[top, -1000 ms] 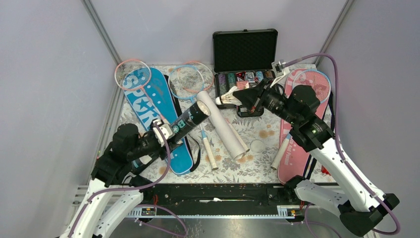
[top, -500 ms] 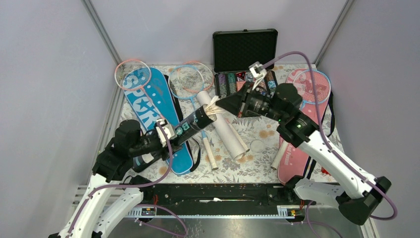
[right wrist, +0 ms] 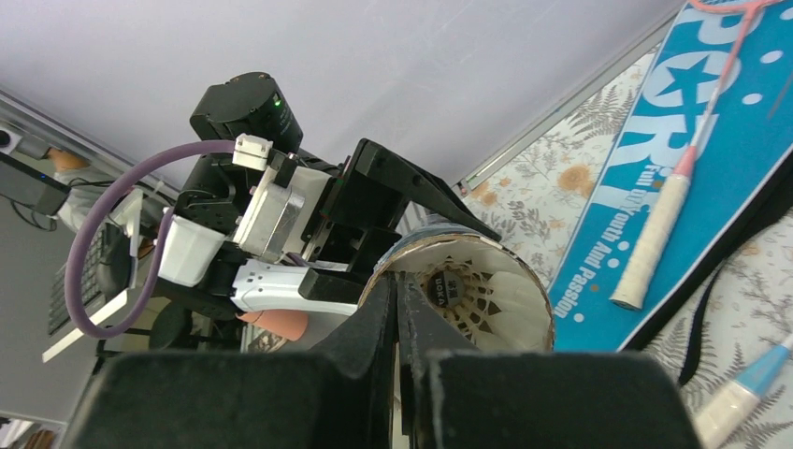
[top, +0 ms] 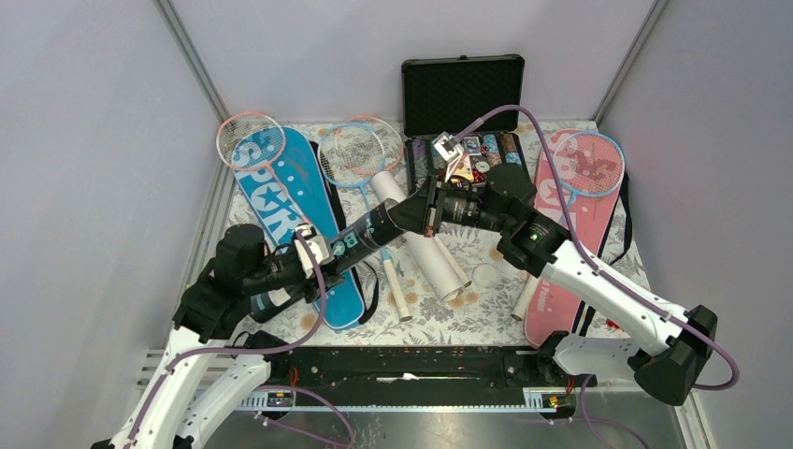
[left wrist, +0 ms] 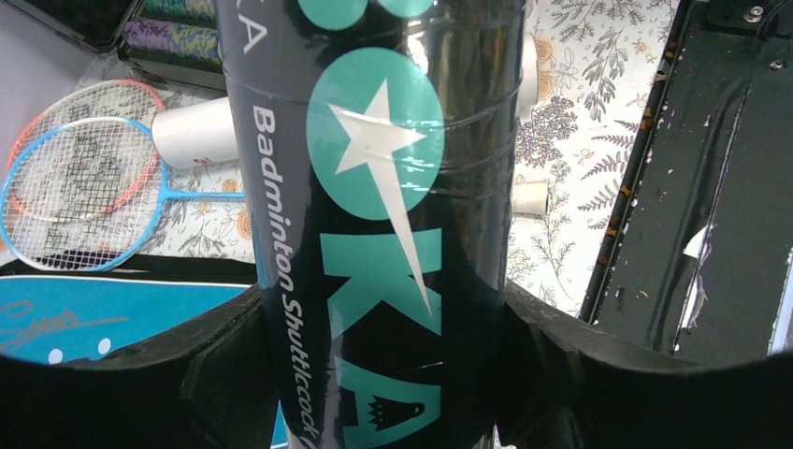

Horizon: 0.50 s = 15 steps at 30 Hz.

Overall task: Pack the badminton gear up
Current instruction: Place the shuttlecock at the shuttle tube.

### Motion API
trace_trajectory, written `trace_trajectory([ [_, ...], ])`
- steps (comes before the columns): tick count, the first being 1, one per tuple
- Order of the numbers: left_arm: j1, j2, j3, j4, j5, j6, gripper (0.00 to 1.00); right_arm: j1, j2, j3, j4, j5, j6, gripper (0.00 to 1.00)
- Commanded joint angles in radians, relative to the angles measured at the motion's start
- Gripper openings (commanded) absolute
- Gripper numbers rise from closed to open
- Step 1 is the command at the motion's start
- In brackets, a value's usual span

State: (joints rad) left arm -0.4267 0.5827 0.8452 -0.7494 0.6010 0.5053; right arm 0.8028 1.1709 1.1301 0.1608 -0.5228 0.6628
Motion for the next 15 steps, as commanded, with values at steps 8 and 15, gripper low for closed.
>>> trace_trajectory([
  [8, -0.001, -0.011, 0.041, 0.108, 0.07, 0.028, 0.23, 0.03, 0.02, 0.002, 0.072, -0.014, 0.101, 0.07],
  [15, -0.001, -0.04, -0.014, 0.113, 0.044, 0.027, 0.22, 0.029, -0.058, 0.051, -0.135, 0.098, 0.042, 0.5],
])
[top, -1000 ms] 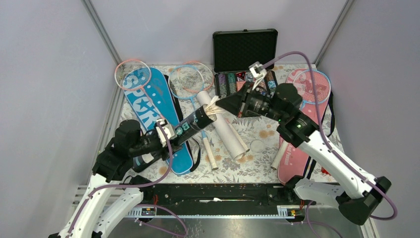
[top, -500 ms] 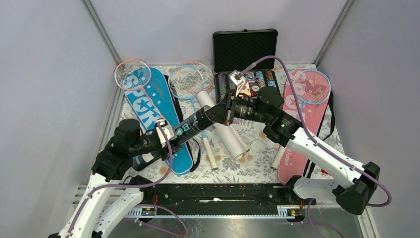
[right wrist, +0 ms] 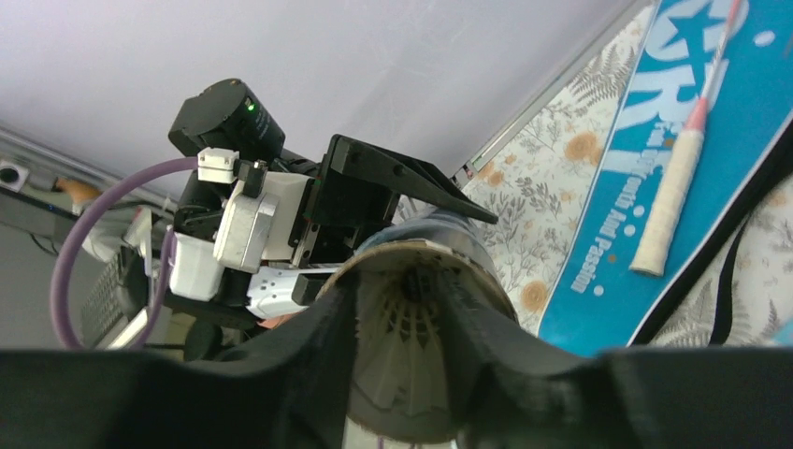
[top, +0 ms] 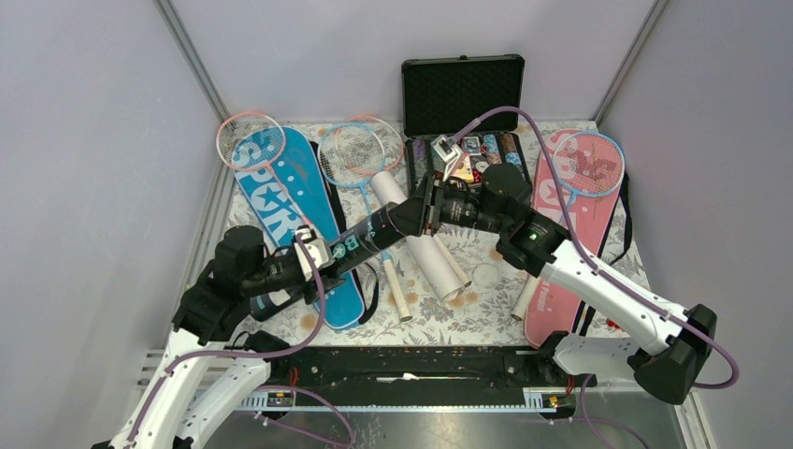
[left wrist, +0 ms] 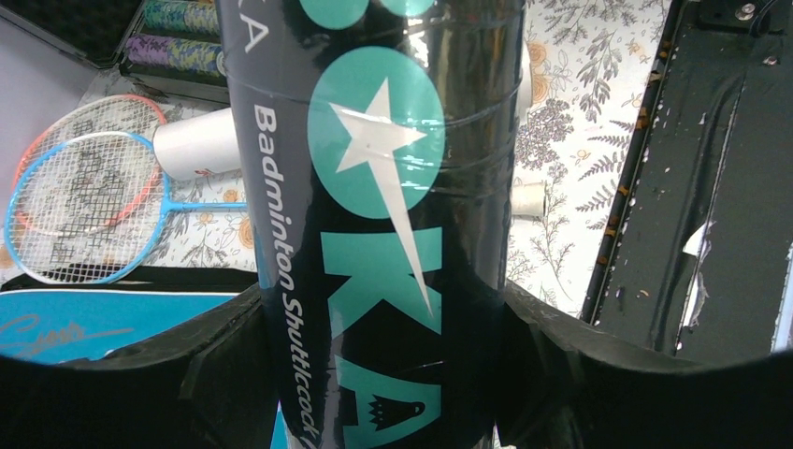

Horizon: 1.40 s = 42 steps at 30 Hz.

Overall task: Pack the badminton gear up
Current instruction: Place the shuttlecock at the shuttle tube.

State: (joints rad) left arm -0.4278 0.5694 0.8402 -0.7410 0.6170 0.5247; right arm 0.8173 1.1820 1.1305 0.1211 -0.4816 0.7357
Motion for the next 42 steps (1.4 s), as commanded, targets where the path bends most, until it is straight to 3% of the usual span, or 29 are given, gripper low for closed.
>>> trace_trajectory([
  [1, 0.0, -0.031, -0.019, 0.106, 0.024, 0.009, 0.22, 0.015, -0.083, 0.053, -0.129, 0.073, -0.037, 0.53],
  [8, 0.0, -0.062, -0.066, 0.107, -0.047, 0.025, 0.22, 0.012, -0.225, 0.046, -0.344, 0.227, -0.099, 0.63],
  [16, 0.0, -0.079, -0.093, 0.111, -0.053, 0.038, 0.23, 0.011, -0.327, -0.107, -0.6, 0.736, -0.088, 0.61],
  [21, 0.0, -0.099, -0.113, 0.125, -0.035, 0.028, 0.23, -0.029, -0.328, -0.298, -0.627, 0.913, -0.016, 0.59],
  [31, 0.0, -0.141, -0.102, 0.126, 0.029, -0.017, 0.23, -0.196, -0.127, -0.484, -0.591, 0.905, 0.095, 0.49],
  [36, 0.0, -0.146, -0.103, 0.126, 0.035, -0.029, 0.24, -0.217, -0.066, -0.543, -0.519, 0.922, 0.212, 0.51],
  [42, 0.0, -0.155, -0.081, 0.107, 0.023, -0.028, 0.24, -0.229, -0.006, -0.557, -0.566, 0.978, 0.351, 0.52],
])
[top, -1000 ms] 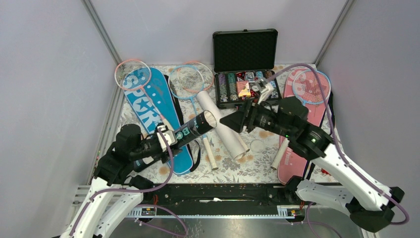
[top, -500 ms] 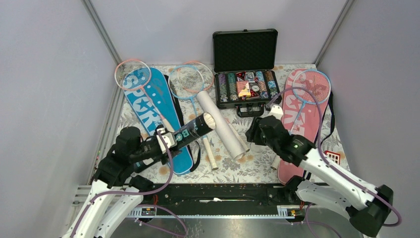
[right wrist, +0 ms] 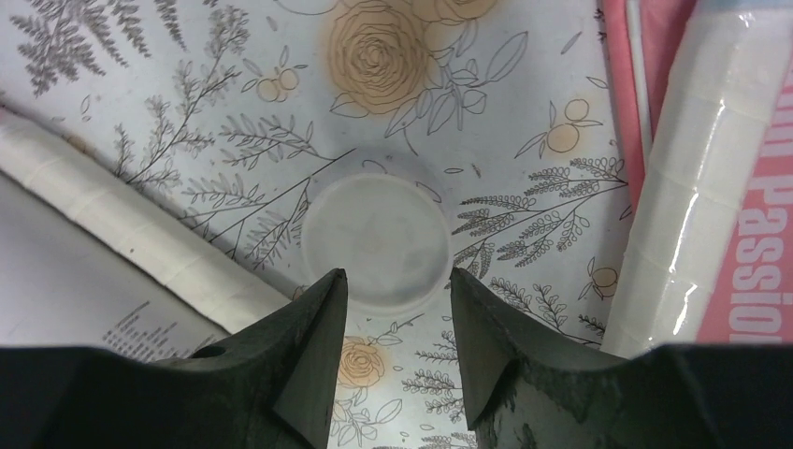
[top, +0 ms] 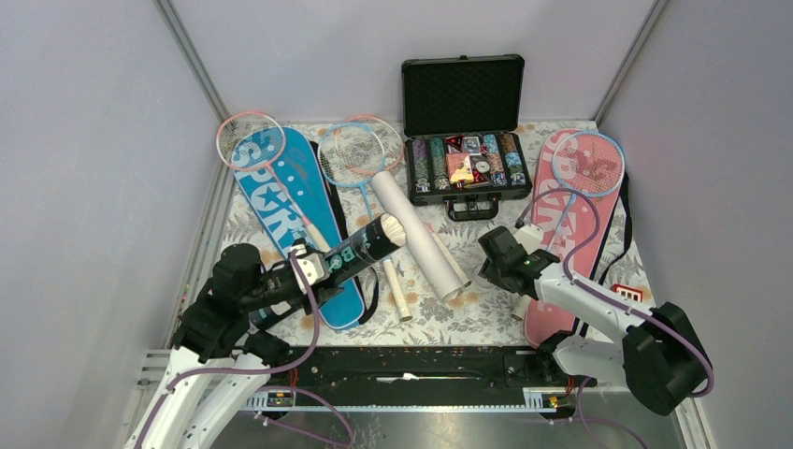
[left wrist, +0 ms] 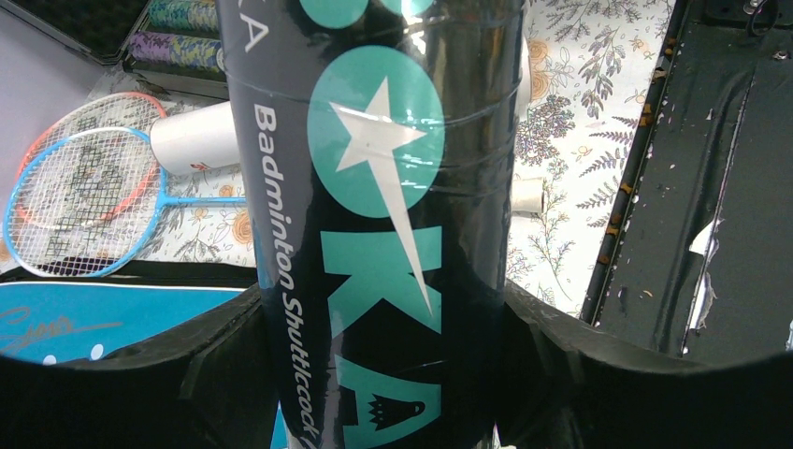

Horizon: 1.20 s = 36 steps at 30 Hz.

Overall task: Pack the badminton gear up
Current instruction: Place the shuttlecock at the shuttle tube, then close the lid on the shuttle tube.

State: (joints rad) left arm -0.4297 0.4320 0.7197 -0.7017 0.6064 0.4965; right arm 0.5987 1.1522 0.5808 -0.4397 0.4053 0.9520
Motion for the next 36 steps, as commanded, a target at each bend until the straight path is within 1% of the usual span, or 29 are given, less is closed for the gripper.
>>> trace_trajectory([
  [1, 0.002, -0.017, 0.046, 0.059, 0.031, 0.005, 0.24, -0.012, 0.031, -0.014, -0.008, 0.096, 0.158, 0.52],
  [6, 0.002, -0.018, 0.059, 0.042, 0.018, 0.013, 0.25, -0.011, 0.089, -0.018, 0.031, 0.087, 0.196, 0.52],
  [9, 0.003, -0.007, 0.072, 0.041, 0.02, 0.013, 0.25, -0.012, 0.108, -0.027, 0.023, 0.103, 0.249, 0.49],
  [13, 0.002, 0.006, 0.096, 0.033, 0.022, 0.015, 0.25, -0.012, 0.099, -0.052, 0.031, 0.123, 0.305, 0.39],
  [15, 0.002, 0.005, 0.098, 0.033, 0.017, 0.016, 0.25, -0.012, 0.107, -0.054, 0.039, 0.126, 0.302, 0.35],
  [19, 0.002, -0.006, 0.086, 0.025, 0.004, 0.023, 0.25, -0.011, 0.13, -0.033, 0.02, 0.143, 0.296, 0.22],
  [22, 0.002, -0.005, 0.088, 0.013, -0.003, 0.036, 0.25, -0.013, 0.129, -0.025, 0.022, 0.142, 0.3, 0.17],
  [24, 0.002, 0.004, 0.103, -0.003, 0.006, 0.037, 0.25, -0.013, 0.122, -0.033, 0.04, 0.137, 0.311, 0.12],
  [26, 0.002, 0.005, 0.109, -0.004, 0.009, 0.037, 0.25, -0.014, 0.116, -0.05, 0.08, 0.136, 0.305, 0.03],
  [27, 0.002, 0.007, 0.11, -0.003, 0.008, 0.037, 0.25, -0.016, 0.109, -0.053, 0.092, 0.143, 0.285, 0.0],
  [32, 0.002, 0.013, 0.116, -0.004, 0.006, 0.035, 0.26, -0.025, -0.001, -0.043, 0.113, 0.177, 0.12, 0.0],
  [36, 0.002, 0.006, 0.112, -0.009, -0.001, 0.044, 0.26, -0.038, -0.131, -0.027, 0.083, 0.194, 0.064, 0.0],
])
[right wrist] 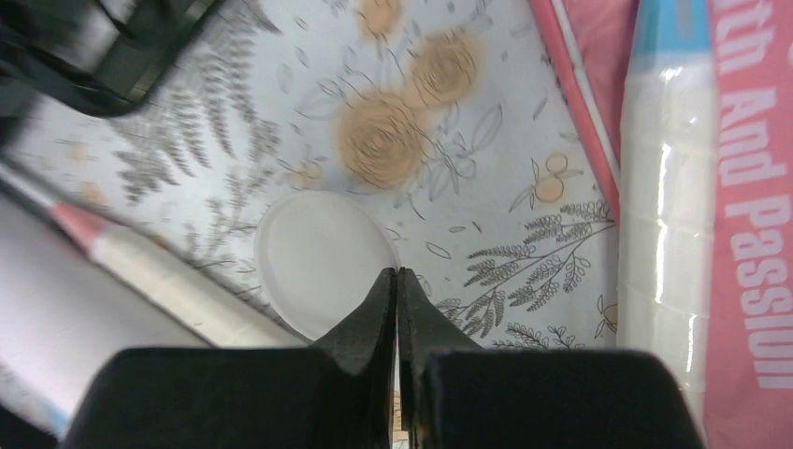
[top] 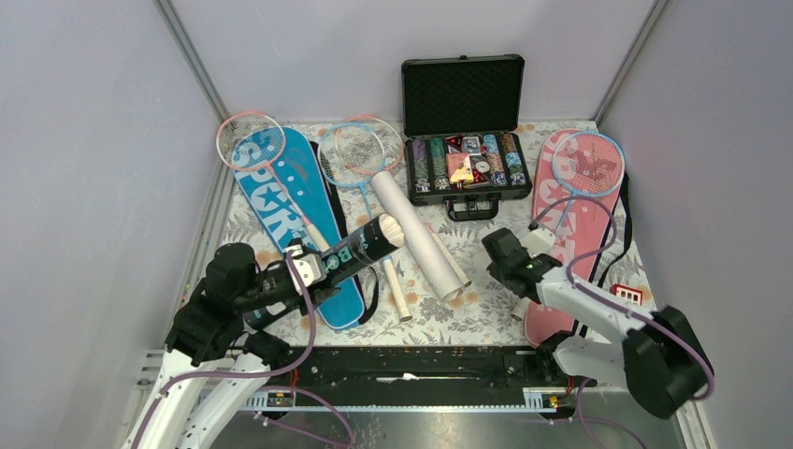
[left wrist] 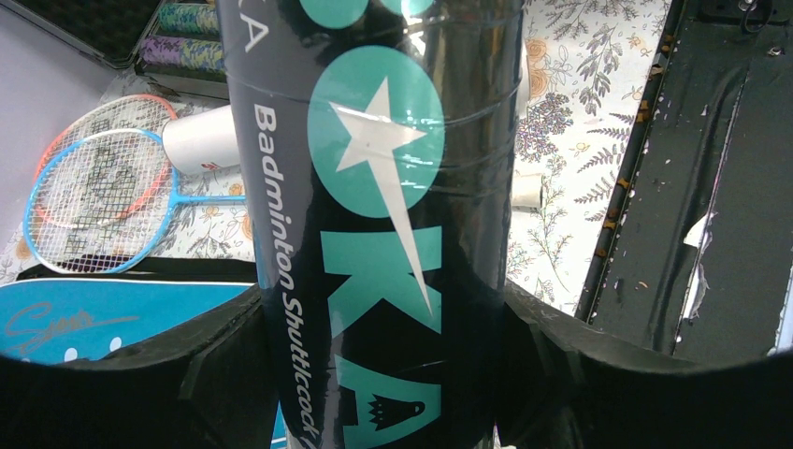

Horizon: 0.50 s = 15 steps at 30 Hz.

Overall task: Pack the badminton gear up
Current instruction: Close the lid on the shuttle tube.

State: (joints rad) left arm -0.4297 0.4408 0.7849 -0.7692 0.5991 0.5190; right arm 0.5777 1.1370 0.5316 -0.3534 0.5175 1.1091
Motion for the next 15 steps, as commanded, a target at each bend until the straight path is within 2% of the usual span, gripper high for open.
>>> trace_trajectory([
  [1, 0.002, -0.002, 0.042, 0.054, -0.003, 0.032, 0.26, -0.018, -0.144, 0.028, 0.005, 0.067, -0.111, 0.0],
  [8, 0.002, 0.047, 0.055, -0.018, -0.02, 0.169, 0.26, -0.019, -0.255, 0.176, 0.111, -0.161, -0.287, 0.0],
  [12, 0.002, 0.066, 0.062, -0.035, -0.014, 0.224, 0.26, -0.018, -0.331, 0.229, 0.2, -0.384, -0.354, 0.0],
  [15, 0.002, 0.091, 0.08, -0.067, -0.001, 0.256, 0.26, -0.018, -0.361, 0.281, 0.202, -0.543, -0.372, 0.0],
])
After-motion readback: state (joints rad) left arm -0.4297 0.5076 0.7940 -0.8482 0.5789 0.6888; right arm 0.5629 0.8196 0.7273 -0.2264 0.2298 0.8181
